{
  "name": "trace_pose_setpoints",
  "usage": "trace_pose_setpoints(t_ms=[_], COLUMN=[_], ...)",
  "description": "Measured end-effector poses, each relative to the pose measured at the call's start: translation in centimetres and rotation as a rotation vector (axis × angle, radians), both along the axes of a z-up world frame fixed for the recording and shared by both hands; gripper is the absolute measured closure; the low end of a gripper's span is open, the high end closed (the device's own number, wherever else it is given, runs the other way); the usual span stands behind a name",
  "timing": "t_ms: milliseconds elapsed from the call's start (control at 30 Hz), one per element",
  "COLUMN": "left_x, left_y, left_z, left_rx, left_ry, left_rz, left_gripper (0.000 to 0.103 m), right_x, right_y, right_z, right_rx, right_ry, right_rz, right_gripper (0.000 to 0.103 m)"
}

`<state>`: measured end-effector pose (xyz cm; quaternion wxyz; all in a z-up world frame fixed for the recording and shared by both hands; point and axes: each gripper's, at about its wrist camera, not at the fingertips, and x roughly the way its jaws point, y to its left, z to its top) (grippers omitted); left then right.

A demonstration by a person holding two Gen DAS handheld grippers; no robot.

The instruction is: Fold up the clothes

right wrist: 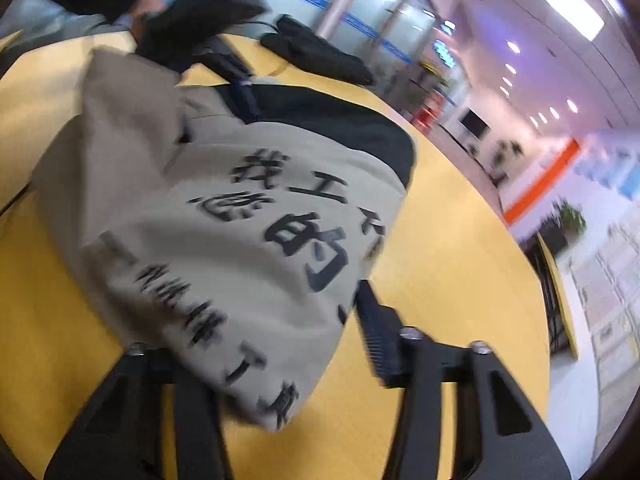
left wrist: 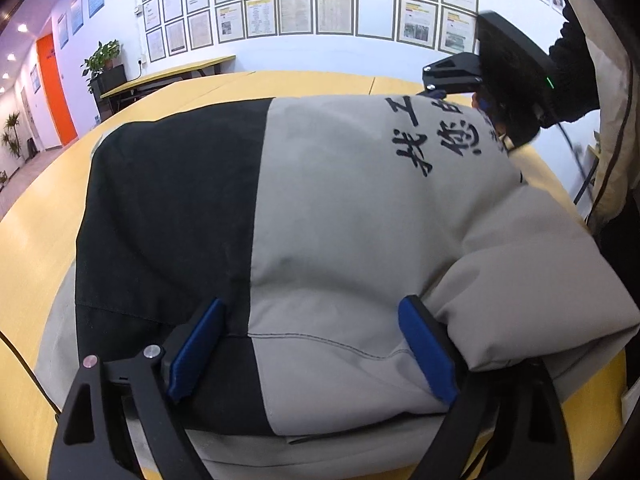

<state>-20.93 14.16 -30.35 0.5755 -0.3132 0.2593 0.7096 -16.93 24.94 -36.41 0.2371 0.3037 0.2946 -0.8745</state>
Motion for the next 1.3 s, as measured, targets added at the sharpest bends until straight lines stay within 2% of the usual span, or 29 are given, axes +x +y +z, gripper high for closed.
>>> trace_pose_setpoints(t_ms=[67,167,233,333,433,567,667,800,867,933,1000,1067,1100,1200,1267,1300], left_x=[0.2,0.4,0.5,0.6,1.0,2.0,2.5,2.6,2.6,2.4,3.2,3.7,3.7,4.4,5.2,5.7], left_y=[-0.2,0.3,0.3,0.4,0.0,-0.4,-0.4,-0.7,-0.6,-0.3,-1.3,-2.0,-2.2,-3.1,-3.9,-4.3], left_z=[0.0,-0.2,-0.2,-0.3,-0.2,-0.2,-0.4,-0.4,-0.4,-0.5,-0.5,-0.5,-0.4,1.0,2.5,3.9], left_rx=[0.003,0.000,-0.002,-0.004,-0.002,-0.003,-0.006,-0.003,-0.002,-0.003,-0.002,0.001,0.006,0.030,0.046,0.070], left_ry=[-0.003,0.002,0.003,0.008,0.008,-0.004,-0.010,0.001,0.002,0.004,0.007,0.007,0.000,-0.027,-0.035,-0.037], left_rz=[-0.016,-0.049,-0.051,-0.044,-0.047,-0.081,-0.102,-0.107,-0.107,-0.108,-0.097,-0.084,-0.078,-0.032,0.008,0.028], left_gripper=[0.011,0.011,0.011,0.011,0.011,0.010,0.009,0.008,0.008,0.007,0.007,0.007,0.007,0.008,0.009,0.009], right_x=[-1.2,-2.6,-3.3,-3.9,-2.2,1.2,2.2,1.8,0.2,-1.9,-3.3,-4.5,-4.3,-1.8,-0.8,-0.7], right_y=[2.1,5.7,7.4,8.2,7.6,5.9,5.4,6.4,6.9,5.7,3.4,1.0,0.4,0.7,1.0,1.1], right_z=[0.1,-0.8,-1.3,-1.4,-1.2,0.5,3.7,7.7,10.1,11.4,10.1,8.0,5.7,1.0,0.3,0.2], right_rx=[-0.096,-0.210,-0.289,-0.376,-0.408,-0.370,-0.326,-0.222,-0.208,-0.207,-0.171,-0.115,-0.059,0.020,0.010,0.012], right_ry=[-0.082,-0.211,-0.288,-0.401,-0.490,-0.588,-0.623,-0.709,-0.683,-0.609,-0.593,-0.596,-0.626,-0.639,-0.605,-0.593], right_rz=[-0.112,-0.285,-0.361,-0.430,-0.424,-0.289,-0.111,0.098,0.148,0.214,0.322,0.426,0.462,0.527,0.539,0.552], right_gripper=[0.080,0.081,0.080,0.079,0.087,0.078,0.067,0.065,0.065,0.063,0.063,0.077,0.080,0.077,0.066,0.066])
